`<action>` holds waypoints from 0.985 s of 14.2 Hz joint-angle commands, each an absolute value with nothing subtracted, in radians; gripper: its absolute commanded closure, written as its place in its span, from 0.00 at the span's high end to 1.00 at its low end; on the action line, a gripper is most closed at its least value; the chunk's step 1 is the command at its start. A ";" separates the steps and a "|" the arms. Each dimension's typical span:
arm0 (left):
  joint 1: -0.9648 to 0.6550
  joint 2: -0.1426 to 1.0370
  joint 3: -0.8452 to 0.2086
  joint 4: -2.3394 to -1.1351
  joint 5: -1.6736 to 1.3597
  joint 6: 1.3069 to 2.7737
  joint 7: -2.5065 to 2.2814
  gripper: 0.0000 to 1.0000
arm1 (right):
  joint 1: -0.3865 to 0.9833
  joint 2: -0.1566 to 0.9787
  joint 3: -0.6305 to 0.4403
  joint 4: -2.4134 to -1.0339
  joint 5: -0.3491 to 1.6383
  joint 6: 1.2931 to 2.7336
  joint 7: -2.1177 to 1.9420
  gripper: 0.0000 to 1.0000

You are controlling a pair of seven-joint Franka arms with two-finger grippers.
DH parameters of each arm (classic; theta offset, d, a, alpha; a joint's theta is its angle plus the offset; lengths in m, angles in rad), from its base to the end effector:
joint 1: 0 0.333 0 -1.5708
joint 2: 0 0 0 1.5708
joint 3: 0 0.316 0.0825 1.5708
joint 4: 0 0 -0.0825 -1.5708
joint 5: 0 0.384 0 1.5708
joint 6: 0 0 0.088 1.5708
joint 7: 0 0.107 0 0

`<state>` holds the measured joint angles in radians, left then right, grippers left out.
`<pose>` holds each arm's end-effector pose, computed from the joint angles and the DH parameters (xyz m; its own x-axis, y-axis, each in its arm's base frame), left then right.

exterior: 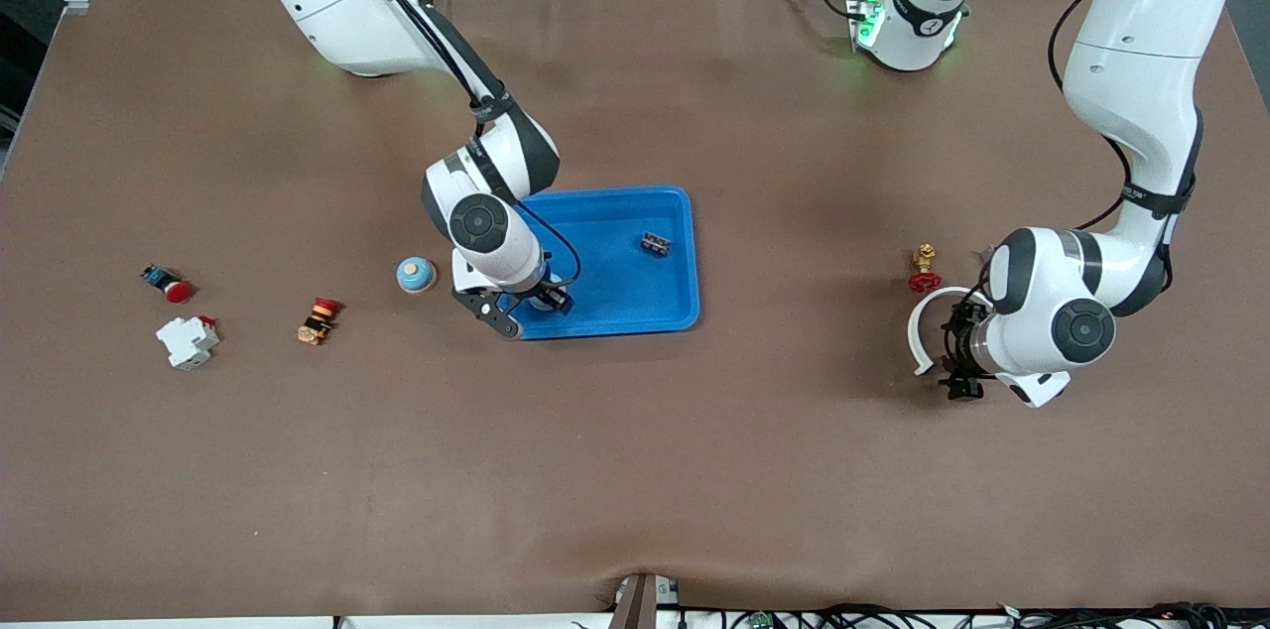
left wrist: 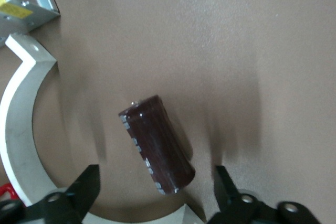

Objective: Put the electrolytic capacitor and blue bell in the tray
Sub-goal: 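Place the blue bell in the tray with the right gripper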

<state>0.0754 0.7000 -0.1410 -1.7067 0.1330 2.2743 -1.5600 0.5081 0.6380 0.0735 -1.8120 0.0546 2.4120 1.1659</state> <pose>0.6587 -0.0324 0.1780 0.1411 0.9900 -0.0020 0.9825 -0.1403 -0.1227 0.5420 0.3533 0.1853 0.7993 -0.5945 -0.0876 -0.5965 -0.8026 0.0051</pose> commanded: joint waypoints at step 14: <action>0.092 0.698 -0.144 -1.721 0.218 2.287 -1.571 0.33 | 0.322 0.540 0.061 -1.849 -0.164 2.124 0.602 1.00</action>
